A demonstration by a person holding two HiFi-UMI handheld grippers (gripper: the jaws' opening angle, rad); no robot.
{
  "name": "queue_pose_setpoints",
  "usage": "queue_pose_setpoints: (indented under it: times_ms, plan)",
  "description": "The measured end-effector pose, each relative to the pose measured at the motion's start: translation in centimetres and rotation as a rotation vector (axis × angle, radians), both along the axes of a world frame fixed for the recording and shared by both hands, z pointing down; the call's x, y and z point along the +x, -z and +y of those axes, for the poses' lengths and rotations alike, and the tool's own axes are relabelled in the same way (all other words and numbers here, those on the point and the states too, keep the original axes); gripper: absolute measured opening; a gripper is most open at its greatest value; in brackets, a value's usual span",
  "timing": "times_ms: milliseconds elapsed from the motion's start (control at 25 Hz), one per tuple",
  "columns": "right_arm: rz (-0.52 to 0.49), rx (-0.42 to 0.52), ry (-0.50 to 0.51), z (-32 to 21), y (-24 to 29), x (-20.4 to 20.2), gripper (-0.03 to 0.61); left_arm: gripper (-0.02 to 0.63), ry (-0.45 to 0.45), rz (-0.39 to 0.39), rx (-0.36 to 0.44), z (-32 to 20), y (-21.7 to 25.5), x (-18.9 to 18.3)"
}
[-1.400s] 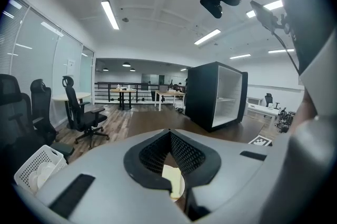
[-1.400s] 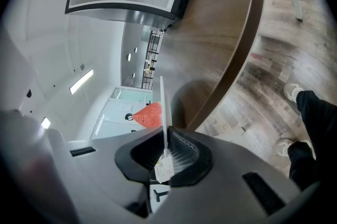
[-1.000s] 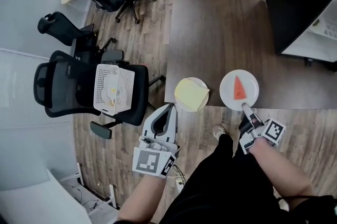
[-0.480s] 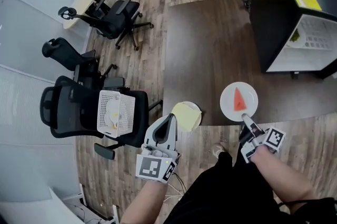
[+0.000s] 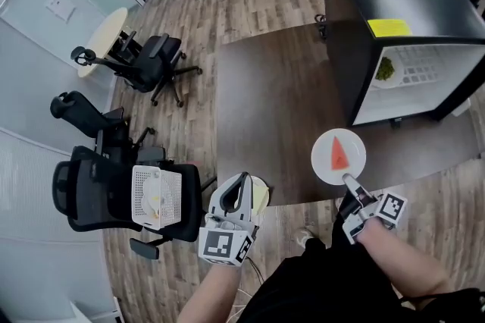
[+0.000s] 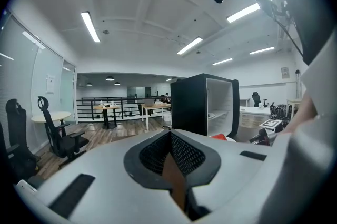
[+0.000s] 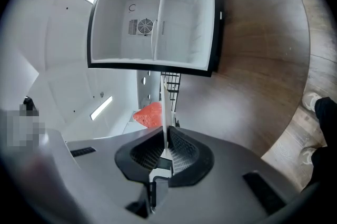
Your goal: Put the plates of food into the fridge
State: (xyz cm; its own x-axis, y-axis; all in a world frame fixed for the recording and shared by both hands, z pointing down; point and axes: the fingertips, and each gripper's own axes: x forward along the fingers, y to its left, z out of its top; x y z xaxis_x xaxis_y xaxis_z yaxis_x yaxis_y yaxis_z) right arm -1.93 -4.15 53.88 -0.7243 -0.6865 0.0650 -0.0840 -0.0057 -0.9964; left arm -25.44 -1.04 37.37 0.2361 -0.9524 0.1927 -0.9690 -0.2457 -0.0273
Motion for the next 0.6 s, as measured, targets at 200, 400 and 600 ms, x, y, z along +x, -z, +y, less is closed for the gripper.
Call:
queue_pose_setpoints:
  times_ms: [200, 400, 600]
  plan:
    - [0.008, 0.034, -0.032, -1.0, 2.2, 3.1, 0.020, 0.003, -0.036, 0.014, 0.034, -2.4, 1.3, 2.1]
    - [0.022, 0.045, -0.082, -2.7, 3.2, 6.8, 0.020, 0.003, -0.061, 0.026, 0.072, -5.1, 2.8, 4.5]
    - [0.008, 0.044, -0.146, -3.5, 4.2, 10.1, 0.020, 0.003, -0.101, 0.039, 0.085, -7.1, 3.1, 6.7]
